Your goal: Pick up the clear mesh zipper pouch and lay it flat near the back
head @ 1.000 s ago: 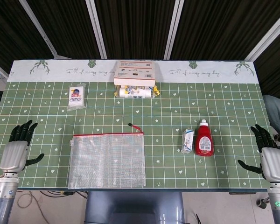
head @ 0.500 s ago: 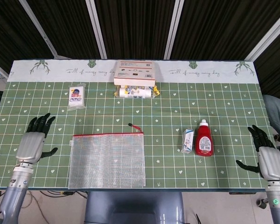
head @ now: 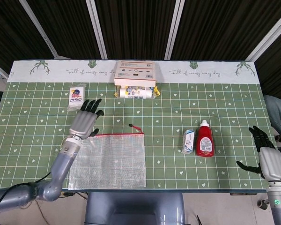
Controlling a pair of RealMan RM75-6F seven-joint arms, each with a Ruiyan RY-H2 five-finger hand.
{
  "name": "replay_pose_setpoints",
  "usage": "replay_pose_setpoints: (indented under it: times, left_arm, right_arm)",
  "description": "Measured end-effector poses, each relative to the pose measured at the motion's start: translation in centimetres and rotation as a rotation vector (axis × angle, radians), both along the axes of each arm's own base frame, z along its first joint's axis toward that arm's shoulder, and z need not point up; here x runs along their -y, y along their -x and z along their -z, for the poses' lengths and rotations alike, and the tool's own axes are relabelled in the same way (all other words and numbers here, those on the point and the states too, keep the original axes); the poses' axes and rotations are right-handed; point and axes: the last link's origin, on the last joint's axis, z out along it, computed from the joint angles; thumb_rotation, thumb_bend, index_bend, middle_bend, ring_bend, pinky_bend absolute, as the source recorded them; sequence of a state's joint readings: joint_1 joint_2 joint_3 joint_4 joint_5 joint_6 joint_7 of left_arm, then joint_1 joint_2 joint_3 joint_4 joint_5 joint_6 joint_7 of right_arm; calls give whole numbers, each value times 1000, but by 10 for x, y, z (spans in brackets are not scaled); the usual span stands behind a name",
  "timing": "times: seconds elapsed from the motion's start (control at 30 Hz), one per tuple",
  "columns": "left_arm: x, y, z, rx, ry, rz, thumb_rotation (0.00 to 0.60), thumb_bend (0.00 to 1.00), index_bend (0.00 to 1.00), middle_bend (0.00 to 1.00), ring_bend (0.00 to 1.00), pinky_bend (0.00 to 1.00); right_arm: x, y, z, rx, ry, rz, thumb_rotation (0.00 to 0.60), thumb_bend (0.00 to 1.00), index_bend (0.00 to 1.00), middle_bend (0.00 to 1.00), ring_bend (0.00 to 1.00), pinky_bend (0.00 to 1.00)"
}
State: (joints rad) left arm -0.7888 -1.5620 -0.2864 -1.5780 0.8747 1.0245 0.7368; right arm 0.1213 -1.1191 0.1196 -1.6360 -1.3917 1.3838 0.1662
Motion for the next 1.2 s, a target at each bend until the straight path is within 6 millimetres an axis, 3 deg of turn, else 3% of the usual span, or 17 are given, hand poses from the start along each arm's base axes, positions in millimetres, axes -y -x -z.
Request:
replay_pose_setpoints:
  times: [0.17, 0.47, 0.87, 1.2]
  left_arm:
    - [-19, -28, 40, -36, 42, 12, 600, 270, 374, 3, 0, 0]
    - [-30, -62, 94, -91, 102, 32, 600, 295, 424, 42, 0, 0]
    - [-38, -80, 128, -136, 128, 25, 600, 302, 456, 47, 0, 0]
    - [-41, -84, 139, -152, 130, 22, 600, 304, 467, 47, 0, 0]
  right_arm:
    - [1, 2, -1, 11, -1, 16, 600, 168, 0, 0, 0, 194]
    - [2, 3, -1, 23, -4, 28, 600, 168, 0, 0, 0, 194]
    - [2, 3, -2, 32, -7, 38, 600, 168, 0, 0, 0, 193]
    - [3, 4, -2, 38, -7, 47, 600, 169, 0, 0, 0, 194]
